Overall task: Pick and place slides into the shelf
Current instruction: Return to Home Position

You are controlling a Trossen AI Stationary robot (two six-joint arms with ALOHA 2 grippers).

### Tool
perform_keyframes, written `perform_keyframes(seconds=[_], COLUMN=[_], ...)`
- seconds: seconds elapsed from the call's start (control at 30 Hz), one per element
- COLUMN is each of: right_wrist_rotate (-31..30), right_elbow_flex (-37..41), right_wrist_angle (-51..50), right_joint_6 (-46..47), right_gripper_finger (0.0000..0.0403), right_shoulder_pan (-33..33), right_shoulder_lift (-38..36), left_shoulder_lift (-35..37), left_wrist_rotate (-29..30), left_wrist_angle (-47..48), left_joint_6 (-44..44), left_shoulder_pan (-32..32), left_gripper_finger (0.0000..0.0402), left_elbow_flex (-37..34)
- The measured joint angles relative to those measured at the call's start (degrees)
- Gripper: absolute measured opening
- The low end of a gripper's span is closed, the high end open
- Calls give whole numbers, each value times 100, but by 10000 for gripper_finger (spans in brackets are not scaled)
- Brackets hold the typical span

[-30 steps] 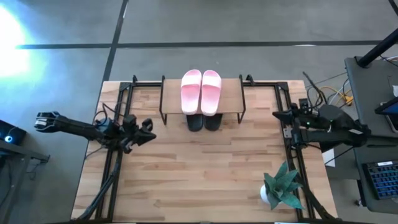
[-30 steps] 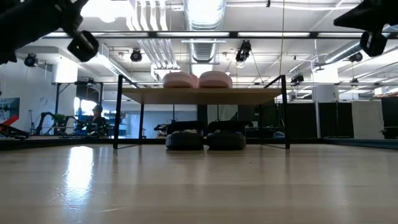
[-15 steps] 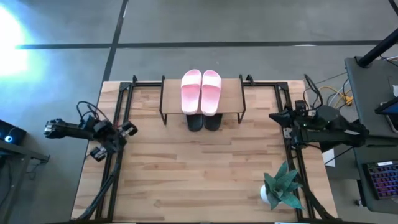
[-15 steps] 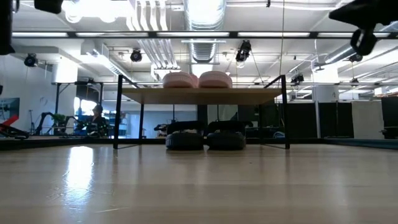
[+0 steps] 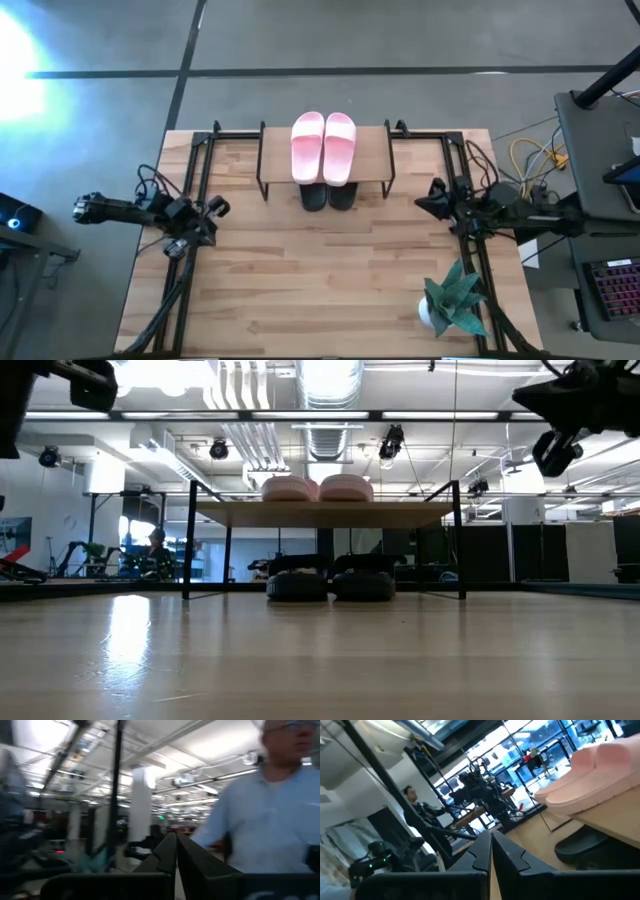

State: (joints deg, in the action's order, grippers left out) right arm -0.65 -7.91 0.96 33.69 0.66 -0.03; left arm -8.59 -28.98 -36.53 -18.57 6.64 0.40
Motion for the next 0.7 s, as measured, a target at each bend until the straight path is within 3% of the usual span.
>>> perform_keyframes(seconds=[0.23, 0.43, 0.7], right_wrist_rotate=[377, 802, 1515], right_elbow_flex=[645, 744, 742], right_wrist_angle=[927, 1119, 1161], right_joint_6=[-114, -67, -403], right_gripper_finger=[9, 9, 9], right_shoulder_pan=[0, 29, 49], right_shoulder_lift=[2, 2, 2], left_shoulder_lift=[-34, 125, 331], left_wrist_rotate=[1631, 1281, 1240], left_wrist_angle=[1092, 1089, 1136], left_joint_6=[155, 97, -57], left_shoulder_pan=[-153, -215, -215], left_gripper_finger=[0, 0, 0], left_elbow_flex=[-2, -7, -9])
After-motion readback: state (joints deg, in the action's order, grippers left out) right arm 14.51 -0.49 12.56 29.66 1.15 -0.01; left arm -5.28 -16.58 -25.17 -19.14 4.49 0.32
